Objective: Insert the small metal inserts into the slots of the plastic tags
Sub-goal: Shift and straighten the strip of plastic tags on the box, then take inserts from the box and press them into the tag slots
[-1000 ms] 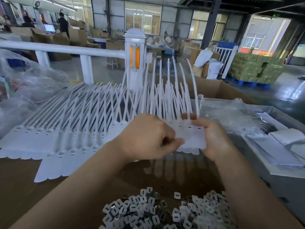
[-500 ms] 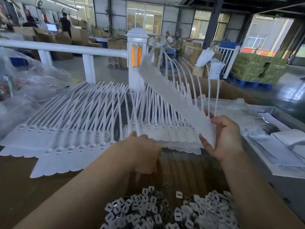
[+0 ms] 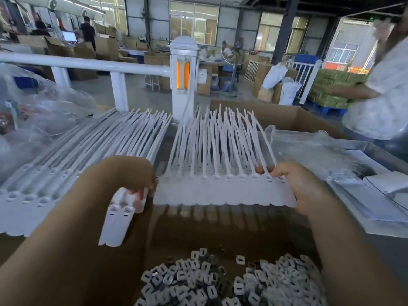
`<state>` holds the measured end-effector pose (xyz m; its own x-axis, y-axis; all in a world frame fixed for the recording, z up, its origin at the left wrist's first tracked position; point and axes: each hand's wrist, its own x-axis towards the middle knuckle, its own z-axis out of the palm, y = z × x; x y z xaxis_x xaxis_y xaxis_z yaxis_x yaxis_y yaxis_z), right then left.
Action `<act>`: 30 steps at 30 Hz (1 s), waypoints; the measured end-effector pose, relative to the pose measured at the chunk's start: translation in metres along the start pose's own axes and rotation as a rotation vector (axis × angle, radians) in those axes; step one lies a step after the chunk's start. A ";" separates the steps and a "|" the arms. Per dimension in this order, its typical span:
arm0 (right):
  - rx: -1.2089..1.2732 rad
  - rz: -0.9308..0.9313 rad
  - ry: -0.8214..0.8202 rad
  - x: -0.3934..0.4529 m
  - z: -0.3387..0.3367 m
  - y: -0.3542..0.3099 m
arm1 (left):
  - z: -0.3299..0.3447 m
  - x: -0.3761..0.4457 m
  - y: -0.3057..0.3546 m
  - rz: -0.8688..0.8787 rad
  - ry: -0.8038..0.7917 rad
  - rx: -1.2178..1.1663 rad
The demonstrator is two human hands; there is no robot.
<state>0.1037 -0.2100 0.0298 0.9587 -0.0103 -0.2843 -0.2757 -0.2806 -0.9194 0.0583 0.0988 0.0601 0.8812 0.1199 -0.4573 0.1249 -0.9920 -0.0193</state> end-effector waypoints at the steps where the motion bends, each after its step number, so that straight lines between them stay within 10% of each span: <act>1: -0.087 0.008 0.009 -0.001 -0.001 -0.001 | -0.002 0.003 -0.001 -0.004 0.015 -0.043; 5: -0.304 -0.010 -0.011 -0.007 -0.010 -0.008 | -0.002 0.007 0.004 0.148 0.276 -0.152; 13: -0.981 -0.081 -0.003 -0.010 -0.017 -0.017 | 0.048 0.022 0.057 0.483 0.154 -0.157; 17: -1.156 -0.439 0.130 -0.023 -0.004 -0.029 | 0.053 0.025 0.056 0.505 0.097 -0.139; 23: -0.899 -0.583 -0.744 -0.060 0.052 -0.037 | 0.046 0.022 0.049 0.565 -0.005 -0.076; 30: -1.056 -0.496 -0.916 -0.057 0.070 -0.025 | 0.037 0.016 0.043 0.607 -0.095 -0.155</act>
<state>0.0507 -0.1348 0.0500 0.4501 0.7739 -0.4455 0.6204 -0.6298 -0.4674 0.0613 0.0564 0.0190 0.7722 -0.4734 -0.4237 -0.3133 -0.8639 0.3943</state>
